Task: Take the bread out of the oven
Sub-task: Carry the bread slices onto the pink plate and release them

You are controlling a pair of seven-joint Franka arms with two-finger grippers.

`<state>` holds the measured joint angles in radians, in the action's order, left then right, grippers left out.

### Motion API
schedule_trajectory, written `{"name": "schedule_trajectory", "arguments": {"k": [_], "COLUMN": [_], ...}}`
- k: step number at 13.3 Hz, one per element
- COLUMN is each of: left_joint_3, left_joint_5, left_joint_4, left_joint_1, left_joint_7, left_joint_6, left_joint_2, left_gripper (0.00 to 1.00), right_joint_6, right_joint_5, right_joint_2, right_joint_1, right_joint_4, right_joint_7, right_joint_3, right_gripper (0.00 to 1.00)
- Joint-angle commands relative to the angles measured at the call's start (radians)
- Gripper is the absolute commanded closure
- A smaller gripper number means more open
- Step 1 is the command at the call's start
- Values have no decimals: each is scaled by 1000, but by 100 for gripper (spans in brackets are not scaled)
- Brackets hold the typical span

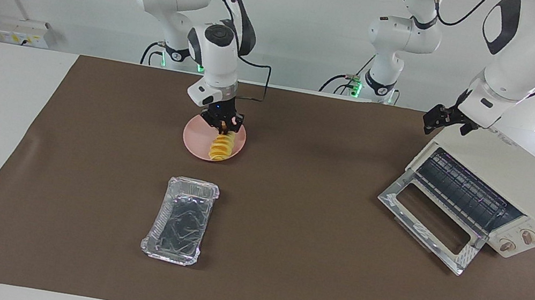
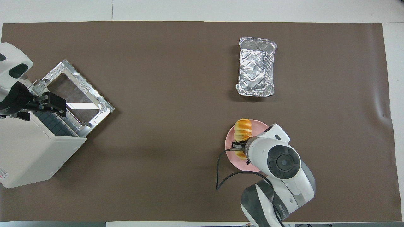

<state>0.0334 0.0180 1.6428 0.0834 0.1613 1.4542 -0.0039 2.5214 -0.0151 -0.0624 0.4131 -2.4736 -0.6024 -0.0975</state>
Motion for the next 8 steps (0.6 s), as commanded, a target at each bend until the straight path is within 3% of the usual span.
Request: {"name": "schedule_trajectory", "arguments": {"k": [1, 2, 3, 6, 8], "left_joint_3": [2, 3, 3, 2, 3], "left_joint_5": [-15, -15, -15, -15, -15], "left_joint_4": [9, 9, 9, 9, 9], "left_joint_1": [-11, -11, -11, -11, -11], "left_joint_7": [0, 0, 0, 0, 0], "left_joint_6": [-6, -6, -6, -6, -6], "left_joint_2": [-18, -18, -18, -18, -18], "left_gripper": [0, 0, 0, 0, 0], "right_joint_6": [26, 28, 27, 2, -115], "right_joint_5": [14, 14, 14, 14, 14], "right_joint_2": [4, 6, 7, 10, 15], "right_joint_1": [-7, -7, -5, -5, -14], "right_joint_4": [-4, -2, 2, 36, 126], "right_joint_7": [4, 1, -8, 0, 3], "right_joint_3": [1, 1, 1, -1, 1], "right_gripper": [93, 17, 0, 0, 0]}}
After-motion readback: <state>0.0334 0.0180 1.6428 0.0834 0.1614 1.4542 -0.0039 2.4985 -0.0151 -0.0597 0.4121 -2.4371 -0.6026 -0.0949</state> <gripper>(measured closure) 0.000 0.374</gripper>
